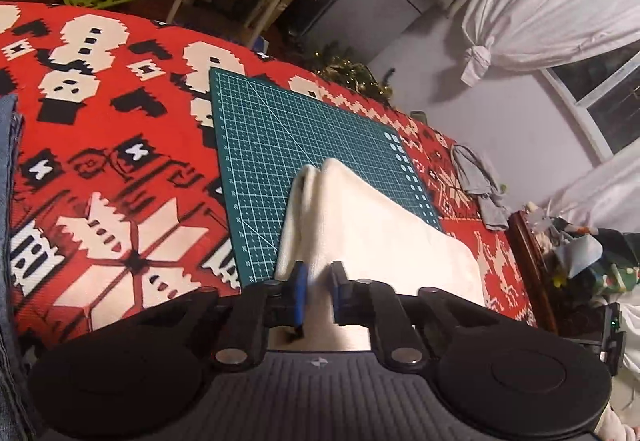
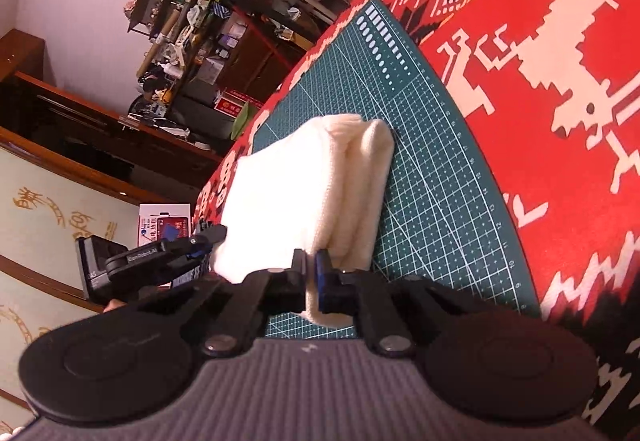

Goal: Fold clothes

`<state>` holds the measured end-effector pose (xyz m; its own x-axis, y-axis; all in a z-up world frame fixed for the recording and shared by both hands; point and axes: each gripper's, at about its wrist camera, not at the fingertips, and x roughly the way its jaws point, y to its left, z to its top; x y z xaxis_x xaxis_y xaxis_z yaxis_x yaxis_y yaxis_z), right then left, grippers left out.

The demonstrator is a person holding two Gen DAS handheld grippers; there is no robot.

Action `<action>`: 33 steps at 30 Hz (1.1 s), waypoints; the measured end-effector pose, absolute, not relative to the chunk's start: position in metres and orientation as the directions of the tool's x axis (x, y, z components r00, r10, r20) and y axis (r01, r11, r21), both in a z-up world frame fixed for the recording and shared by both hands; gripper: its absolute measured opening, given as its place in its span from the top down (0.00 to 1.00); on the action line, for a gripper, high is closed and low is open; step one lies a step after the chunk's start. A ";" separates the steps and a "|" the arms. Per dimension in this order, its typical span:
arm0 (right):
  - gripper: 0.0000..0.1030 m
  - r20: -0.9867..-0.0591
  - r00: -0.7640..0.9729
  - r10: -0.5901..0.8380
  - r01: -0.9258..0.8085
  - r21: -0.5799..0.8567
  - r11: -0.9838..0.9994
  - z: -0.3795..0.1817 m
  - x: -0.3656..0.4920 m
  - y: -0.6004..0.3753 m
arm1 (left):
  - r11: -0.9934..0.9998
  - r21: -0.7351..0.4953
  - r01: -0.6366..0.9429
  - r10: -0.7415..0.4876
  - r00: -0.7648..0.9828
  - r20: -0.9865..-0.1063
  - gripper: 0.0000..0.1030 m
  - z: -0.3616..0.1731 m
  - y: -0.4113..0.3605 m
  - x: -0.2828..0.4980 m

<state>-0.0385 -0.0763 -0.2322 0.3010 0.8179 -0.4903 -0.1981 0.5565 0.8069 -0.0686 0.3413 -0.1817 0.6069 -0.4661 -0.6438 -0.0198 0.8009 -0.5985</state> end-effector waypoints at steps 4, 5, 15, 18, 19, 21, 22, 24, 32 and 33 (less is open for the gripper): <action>0.96 -0.489 0.290 0.823 -0.194 0.812 0.551 -0.232 -0.032 -0.079 | 0.766 -0.641 -0.044 -0.493 0.600 -0.630 0.94 -0.183 0.344 -0.076; 0.96 -0.488 0.287 0.824 -0.191 0.814 0.549 -0.232 -0.029 -0.081 | 0.760 -0.649 -0.047 -0.500 0.596 -0.629 0.94 -0.184 0.343 -0.079; 0.94 -0.519 0.313 0.795 -0.197 0.784 0.589 -0.235 0.024 -0.116 | 0.710 -0.701 -0.063 -0.551 0.570 -0.609 0.94 -0.186 0.298 -0.133; 0.89 -0.519 0.361 0.775 -0.193 0.771 0.607 -0.228 0.031 -0.131 | 0.693 -0.715 -0.088 -0.542 0.590 -0.598 0.94 -0.191 0.281 -0.153; 0.89 -0.515 0.373 0.772 -0.197 0.769 0.608 -0.226 0.029 -0.135 | 0.681 -0.725 -0.101 -0.541 0.598 -0.592 0.94 -0.193 0.277 -0.159; 0.89 -0.506 0.391 0.769 -0.206 0.766 0.609 -0.222 0.025 -0.143 | 0.660 -0.741 -0.121 -0.539 0.611 -0.580 0.94 -0.195 0.267 -0.171; 0.89 -0.504 0.393 0.769 -0.210 0.765 0.609 -0.221 0.022 -0.146 | 0.650 -0.749 -0.127 -0.540 0.616 -0.574 0.94 -0.196 0.262 -0.176; 0.89 -0.503 0.387 0.773 -0.215 0.766 0.606 -0.219 0.014 -0.148 | 0.631 -0.764 -0.138 -0.543 0.625 -0.561 0.94 -0.198 0.253 -0.186; 0.89 -0.459 0.350 0.817 -0.235 0.801 0.551 -0.216 -0.030 -0.149 | 0.553 -0.811 -0.193 -0.468 0.733 -0.493 0.95 -0.203 0.219 -0.226; 0.89 -0.453 0.342 0.824 -0.238 0.806 0.542 -0.215 -0.036 -0.146 | 0.548 -0.813 -0.195 -0.459 0.742 -0.488 0.95 -0.204 0.215 -0.230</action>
